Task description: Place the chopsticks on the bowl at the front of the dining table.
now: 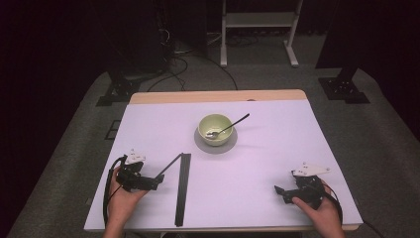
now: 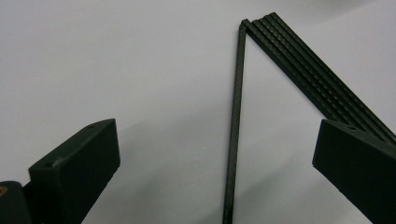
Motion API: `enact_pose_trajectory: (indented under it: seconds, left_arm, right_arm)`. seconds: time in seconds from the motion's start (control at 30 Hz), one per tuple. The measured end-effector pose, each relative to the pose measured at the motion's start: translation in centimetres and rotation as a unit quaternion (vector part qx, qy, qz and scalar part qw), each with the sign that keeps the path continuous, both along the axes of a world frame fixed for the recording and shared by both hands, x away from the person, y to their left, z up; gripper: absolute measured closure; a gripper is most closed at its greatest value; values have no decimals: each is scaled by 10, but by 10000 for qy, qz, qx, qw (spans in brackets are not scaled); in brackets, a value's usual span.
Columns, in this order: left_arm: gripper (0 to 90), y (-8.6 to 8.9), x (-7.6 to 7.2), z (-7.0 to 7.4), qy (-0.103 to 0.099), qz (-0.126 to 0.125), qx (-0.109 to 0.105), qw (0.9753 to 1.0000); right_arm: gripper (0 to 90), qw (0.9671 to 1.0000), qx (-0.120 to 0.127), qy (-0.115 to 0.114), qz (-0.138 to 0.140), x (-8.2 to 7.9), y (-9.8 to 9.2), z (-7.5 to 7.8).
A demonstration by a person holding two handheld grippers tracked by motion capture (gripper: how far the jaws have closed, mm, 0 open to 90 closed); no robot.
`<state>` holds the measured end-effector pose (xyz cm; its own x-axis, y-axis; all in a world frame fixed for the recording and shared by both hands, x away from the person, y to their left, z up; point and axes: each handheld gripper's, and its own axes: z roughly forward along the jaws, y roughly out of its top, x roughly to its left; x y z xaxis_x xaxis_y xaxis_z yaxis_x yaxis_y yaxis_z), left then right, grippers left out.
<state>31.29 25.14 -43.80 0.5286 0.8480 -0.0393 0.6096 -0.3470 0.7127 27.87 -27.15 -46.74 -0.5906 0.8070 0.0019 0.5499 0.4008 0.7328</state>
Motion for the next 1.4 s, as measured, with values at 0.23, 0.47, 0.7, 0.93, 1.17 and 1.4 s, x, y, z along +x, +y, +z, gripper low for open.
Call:
enact_pose_trajectory:
  seconds: [0.23,0.47,0.7,0.93,1.17,1.4]
  left_arm:
    - [28,-2,7,1,14,-102,-68,9999]
    - [67,-5,13,-4,97,-247,-141,9995]
    - [232,-5,20,-7,217,-549,-244,9980]
    - [416,-6,19,-8,308,-771,-212,9963]
    - [564,-7,17,-7,371,-798,-169,9960]
    - [634,-5,15,-6,452,-755,-204,9959]
  right_arm:
    - [114,10000,1,2,-1,0,0,0]
    - [115,10000,-2,-1,1,0,0,0]
    - [115,10000,-4,1,3,0,0,0]
    - [115,10000,-2,0,-1,0,0,0]
    - [115,10000,0,0,0,0,0,0]
    - [115,10000,-1,-3,0,0,0,0]
